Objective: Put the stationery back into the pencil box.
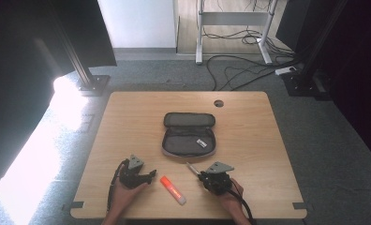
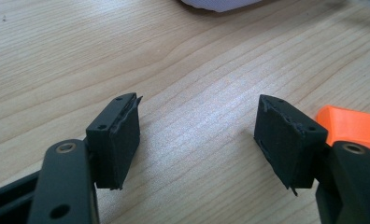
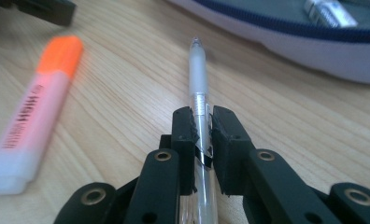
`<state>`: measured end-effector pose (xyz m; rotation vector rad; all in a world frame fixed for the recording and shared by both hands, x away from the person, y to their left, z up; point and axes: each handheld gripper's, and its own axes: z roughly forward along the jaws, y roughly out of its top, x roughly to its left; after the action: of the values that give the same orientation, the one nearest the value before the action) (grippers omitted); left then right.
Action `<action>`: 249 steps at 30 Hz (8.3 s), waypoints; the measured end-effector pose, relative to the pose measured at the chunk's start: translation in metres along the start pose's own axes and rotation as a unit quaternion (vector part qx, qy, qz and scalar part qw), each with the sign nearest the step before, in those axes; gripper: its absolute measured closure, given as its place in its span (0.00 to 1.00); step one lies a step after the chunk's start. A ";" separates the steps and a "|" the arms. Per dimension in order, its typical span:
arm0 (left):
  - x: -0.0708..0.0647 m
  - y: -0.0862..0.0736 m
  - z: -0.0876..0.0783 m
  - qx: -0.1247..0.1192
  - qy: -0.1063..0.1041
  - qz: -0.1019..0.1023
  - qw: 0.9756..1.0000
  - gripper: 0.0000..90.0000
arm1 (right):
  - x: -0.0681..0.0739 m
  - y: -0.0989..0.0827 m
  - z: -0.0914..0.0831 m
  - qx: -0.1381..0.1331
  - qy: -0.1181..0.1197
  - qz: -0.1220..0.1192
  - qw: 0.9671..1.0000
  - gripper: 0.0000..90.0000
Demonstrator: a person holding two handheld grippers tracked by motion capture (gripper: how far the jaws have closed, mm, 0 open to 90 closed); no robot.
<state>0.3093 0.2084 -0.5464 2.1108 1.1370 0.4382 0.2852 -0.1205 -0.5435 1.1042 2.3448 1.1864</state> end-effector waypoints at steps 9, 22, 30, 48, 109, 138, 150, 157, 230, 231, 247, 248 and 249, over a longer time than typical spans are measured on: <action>0.000 0.000 0.000 0.000 0.000 0.000 1.000 0.35 | -0.001 0.010 -0.020 -0.036 0.007 -0.003 0.999 0.88; 0.000 0.000 0.000 0.000 -0.001 -0.001 1.000 0.35 | -0.005 0.017 -0.035 -0.062 0.005 0.003 0.998 0.88; -0.001 0.000 0.000 0.001 0.003 0.002 1.000 0.35 | -0.007 0.018 -0.037 -0.068 0.004 0.005 0.998 0.88; 0.001 0.000 0.000 -0.001 -0.001 -0.003 1.000 0.36 | -0.029 0.035 -0.039 -0.090 0.008 0.023 0.996 0.88; 0.003 -0.002 -0.002 0.001 0.012 -0.004 1.000 0.36 | -0.067 0.104 0.019 -0.061 0.023 -0.009 0.998 0.88; 0.004 -0.002 -0.002 0.001 0.012 -0.003 1.000 0.36 | -0.074 0.114 0.051 -0.051 0.023 -0.009 0.998 0.88; 0.004 -0.002 -0.002 0.001 0.011 -0.004 1.000 0.36 | -0.072 0.121 0.060 -0.045 0.031 -0.022 0.998 0.88; 0.004 -0.002 -0.002 0.001 0.012 -0.003 1.000 0.36 | -0.071 0.122 0.068 -0.027 0.031 -0.033 0.999 0.88; 0.003 -0.002 -0.002 0.002 0.014 -0.001 1.000 0.36 | -0.059 0.088 0.043 -0.051 0.032 -0.005 0.998 0.63; 0.003 -0.002 -0.002 0.002 0.014 -0.001 1.000 0.36 | -0.058 0.087 0.042 -0.050 0.033 -0.003 0.998 0.62; 0.003 -0.002 -0.002 0.002 0.014 -0.001 1.000 0.36 | -0.051 0.061 0.025 -0.071 0.052 0.025 0.996 0.57; 0.003 -0.002 -0.002 0.002 0.014 -0.001 1.000 0.36 | -0.051 0.059 0.024 -0.073 0.053 0.027 0.996 0.57; 0.003 -0.002 -0.002 0.002 0.014 -0.001 1.000 0.36 | -0.051 0.057 0.023 -0.073 0.053 0.029 0.995 0.56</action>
<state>0.3086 0.2128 -0.5463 2.1125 1.1570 0.4662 0.3602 -0.1248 -0.5171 1.0895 2.2727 1.4459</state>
